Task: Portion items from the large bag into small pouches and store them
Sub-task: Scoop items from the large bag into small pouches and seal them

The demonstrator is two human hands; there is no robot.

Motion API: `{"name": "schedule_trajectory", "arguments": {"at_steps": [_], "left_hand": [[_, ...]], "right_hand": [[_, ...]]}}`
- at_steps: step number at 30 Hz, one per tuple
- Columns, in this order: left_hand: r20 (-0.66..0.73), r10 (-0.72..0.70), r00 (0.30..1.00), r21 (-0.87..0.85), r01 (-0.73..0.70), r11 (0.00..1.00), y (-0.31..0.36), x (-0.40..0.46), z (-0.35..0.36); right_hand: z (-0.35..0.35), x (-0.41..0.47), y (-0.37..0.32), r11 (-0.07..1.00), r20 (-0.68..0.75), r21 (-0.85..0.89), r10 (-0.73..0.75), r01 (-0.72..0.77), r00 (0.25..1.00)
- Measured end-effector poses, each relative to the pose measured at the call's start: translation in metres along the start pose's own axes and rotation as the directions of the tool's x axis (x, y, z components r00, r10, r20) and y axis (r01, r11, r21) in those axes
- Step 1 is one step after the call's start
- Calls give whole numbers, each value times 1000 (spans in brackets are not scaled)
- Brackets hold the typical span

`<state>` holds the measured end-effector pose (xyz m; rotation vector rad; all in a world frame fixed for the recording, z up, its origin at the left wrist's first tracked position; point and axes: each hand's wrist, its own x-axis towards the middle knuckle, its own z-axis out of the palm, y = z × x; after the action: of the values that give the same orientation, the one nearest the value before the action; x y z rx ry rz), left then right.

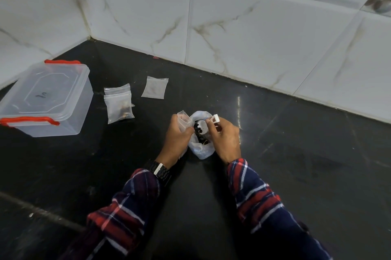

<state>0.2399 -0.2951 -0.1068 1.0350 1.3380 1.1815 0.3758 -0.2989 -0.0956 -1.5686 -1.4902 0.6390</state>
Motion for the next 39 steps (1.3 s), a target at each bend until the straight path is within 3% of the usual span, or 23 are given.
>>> {"name": "schedule_trajectory", "arguments": {"at_steps": [5, 10, 13, 16, 20, 24, 29, 35, 39], "left_hand": [[23, 5, 1000, -27, -4, 1000, 1, -1, 0], [30, -6, 1000, -56, 7, 998, -1, 0, -1], [16, 10, 1000, -34, -9, 999, 0, -2, 0], [11, 12, 1000, -39, -11, 999, 1, -3, 0], [6, 28, 1000, -15, -27, 1000, 2, -4, -1], [-64, 96, 993, 106, -89, 990, 4, -6, -4], [-147, 260, 954, 363, -193, 912, 7, -14, -9], [-160, 364, 918, 380, -283, 881, 10, -23, -15], [-138, 374, 917, 372, -302, 878, 11, -26, -18]], "right_hand": [[-2, 3, -1, 998, -37, -38, 41, -42, 998], [-4, 1, -4, 1000, 39, -8, 21, -21, 999], [-3, 4, -3, 993, -21, 26, 117, -116, 993], [-1, 2, -4, 996, -37, 19, 90, -89, 995], [0, 1, -6, 996, -27, 6, 84, -84, 996], [0, 4, -5, 983, -103, 117, 153, -140, 983], [-9, -1, -18, 986, -106, 150, 87, -71, 991], [-15, -8, -48, 967, -108, 256, 22, 6, 994], [-16, -16, -67, 939, -114, 315, -110, 141, 987]]}}
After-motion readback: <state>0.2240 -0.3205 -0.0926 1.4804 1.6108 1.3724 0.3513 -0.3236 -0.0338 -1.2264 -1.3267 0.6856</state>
